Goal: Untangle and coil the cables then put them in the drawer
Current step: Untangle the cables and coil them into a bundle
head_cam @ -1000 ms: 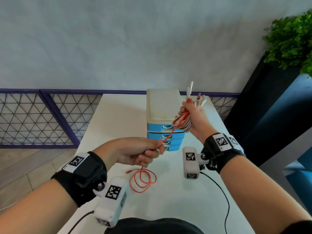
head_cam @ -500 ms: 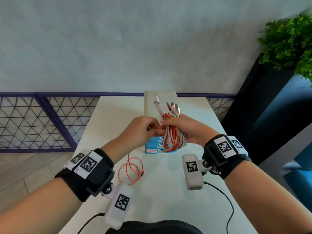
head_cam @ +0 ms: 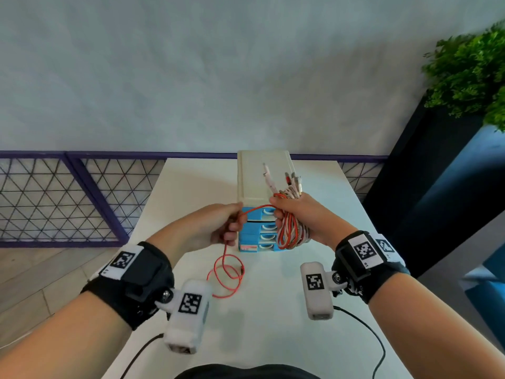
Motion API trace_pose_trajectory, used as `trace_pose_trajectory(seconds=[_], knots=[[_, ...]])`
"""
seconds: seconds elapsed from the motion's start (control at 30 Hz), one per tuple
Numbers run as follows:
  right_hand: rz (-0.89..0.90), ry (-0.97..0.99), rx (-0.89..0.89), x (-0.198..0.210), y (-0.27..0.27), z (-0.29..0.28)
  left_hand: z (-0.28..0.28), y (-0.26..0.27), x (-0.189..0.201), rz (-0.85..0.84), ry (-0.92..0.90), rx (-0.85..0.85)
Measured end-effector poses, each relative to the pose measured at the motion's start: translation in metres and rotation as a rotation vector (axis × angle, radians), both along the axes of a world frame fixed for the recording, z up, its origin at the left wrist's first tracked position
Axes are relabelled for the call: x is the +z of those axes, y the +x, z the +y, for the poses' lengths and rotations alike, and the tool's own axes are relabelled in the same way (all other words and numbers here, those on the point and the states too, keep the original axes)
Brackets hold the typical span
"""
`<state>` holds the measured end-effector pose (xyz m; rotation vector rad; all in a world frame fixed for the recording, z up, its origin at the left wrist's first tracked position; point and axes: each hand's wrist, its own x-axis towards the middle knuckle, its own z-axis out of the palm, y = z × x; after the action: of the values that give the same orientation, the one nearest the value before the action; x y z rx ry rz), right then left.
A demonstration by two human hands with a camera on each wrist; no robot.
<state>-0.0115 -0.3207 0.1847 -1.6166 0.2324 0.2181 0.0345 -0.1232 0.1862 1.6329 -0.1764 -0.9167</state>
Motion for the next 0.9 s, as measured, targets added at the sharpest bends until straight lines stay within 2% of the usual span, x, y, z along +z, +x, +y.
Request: trace_pose_trajectory(seconds=[0.03,0.07,0.13,0.2,0.33,0.53,0.6,0.77,0.83,0.9], knots=[[-0.003,-0.012,-0.027,-0.002,0.001,-0.002,0.003,0.0,-0.002,0.132,-0.124,0.0],[-0.006,-0.028,-0.04,-0.005,0.002,-0.003,0.005,-0.001,-0.004,0.197,-0.217,0.003],[-0.009,-0.036,-0.037,-0.01,0.004,0.001,0.003,-0.002,-0.007,0.198,-0.328,0.029],[-0.008,-0.015,-0.026,-0.014,0.005,0.007,-0.003,-0.005,-0.006,0.159,-0.36,0.056],[0.0,-0.019,0.02,-0.017,0.007,0.02,-0.014,-0.01,0.001,0.109,-0.306,0.056],[0.102,0.326,0.178,-0.016,0.004,0.027,-0.022,-0.008,0.0,0.016,-0.157,0.012],[0.086,0.348,0.188,-0.016,0.001,0.026,-0.021,-0.009,0.001,-0.005,-0.116,-0.005],[0.039,0.027,-0.056,-0.024,0.005,0.023,-0.023,-0.022,-0.002,-0.031,0.031,-0.053],[-0.021,0.045,-0.178,-0.022,0.006,0.021,-0.019,-0.028,-0.003,0.082,-0.056,-0.105],[-0.106,0.168,-0.301,-0.018,0.007,0.017,-0.008,-0.031,-0.009,0.208,-0.153,-0.229]])
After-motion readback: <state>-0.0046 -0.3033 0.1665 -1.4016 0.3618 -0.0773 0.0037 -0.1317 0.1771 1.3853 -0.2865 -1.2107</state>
